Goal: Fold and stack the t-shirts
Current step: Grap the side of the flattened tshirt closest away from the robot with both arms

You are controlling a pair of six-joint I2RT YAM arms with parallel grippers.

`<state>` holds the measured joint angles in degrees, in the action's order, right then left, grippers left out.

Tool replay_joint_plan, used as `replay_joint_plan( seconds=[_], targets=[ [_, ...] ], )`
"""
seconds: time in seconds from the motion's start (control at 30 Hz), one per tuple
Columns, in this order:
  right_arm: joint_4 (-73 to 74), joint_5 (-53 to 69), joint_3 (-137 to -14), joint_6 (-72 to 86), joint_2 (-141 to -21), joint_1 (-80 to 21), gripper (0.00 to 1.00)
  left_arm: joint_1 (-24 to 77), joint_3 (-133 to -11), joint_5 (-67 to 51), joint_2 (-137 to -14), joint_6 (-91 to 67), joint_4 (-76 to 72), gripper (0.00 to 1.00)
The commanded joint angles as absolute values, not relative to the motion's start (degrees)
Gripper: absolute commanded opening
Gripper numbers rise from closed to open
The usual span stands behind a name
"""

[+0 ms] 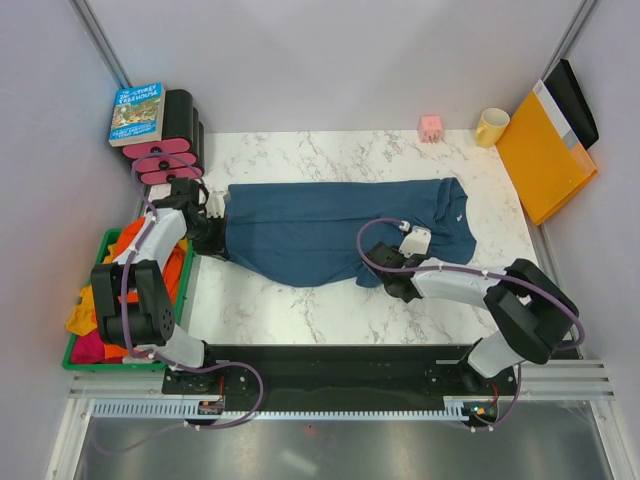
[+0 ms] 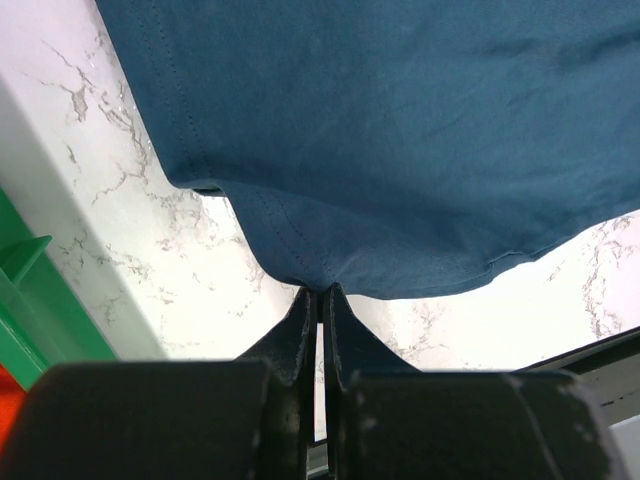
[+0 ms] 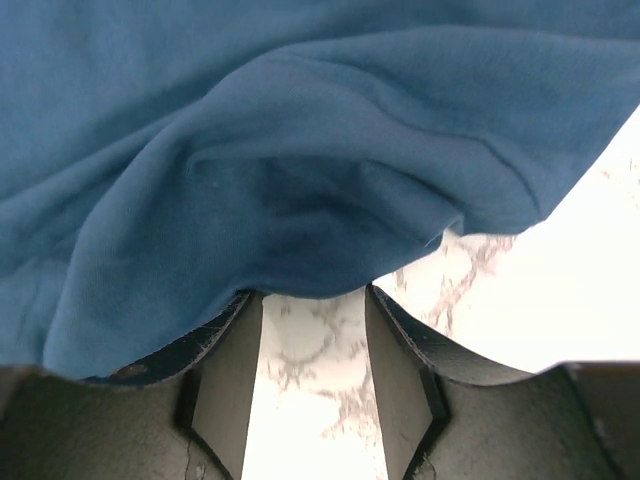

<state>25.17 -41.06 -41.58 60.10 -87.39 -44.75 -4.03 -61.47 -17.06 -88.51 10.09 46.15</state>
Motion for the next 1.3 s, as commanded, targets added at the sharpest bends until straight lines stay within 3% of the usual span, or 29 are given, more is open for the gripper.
replay_joint_plan(
  seconds=[0.0,0.2,0.5,0.63,1.0,1.27],
  targets=[
    [22.06,-43.51,-44.73,58.37,-89.03,-42.02,0.52,-3.87,-61.35,-18.46,-87.27,10.72,45.35,0.02],
    [19.43,-43.25,-47.11,55.99,-90.61,-39.73,0.49,-3.87,-61.44,-18.02,-87.54,10.90,45.26,0.02],
    [15.39,-40.70,-48.69,54.14,-96.50,-37.01,0.23,-3.95,-61.35,-17.93,-87.80,10.99,45.18,0.02],
    [15.03,-40.60,-48.60,53.88,-96.68,-36.91,0.00,-3.87,-61.08,-17.84,-87.89,11.16,45.26,0.02],
    [16.96,-43.24,-52.28,48.61,-84.64,-37.53,0.00,-3.87,-60.56,-18.46,-88.06,10.99,44.65,0.02],
    [17.14,-41.40,-62.13,43.60,-92.54,-36.48,0.00,-3.87,-61.08,-18.46,-89.38,10.99,44.56,0.02]
  ],
)
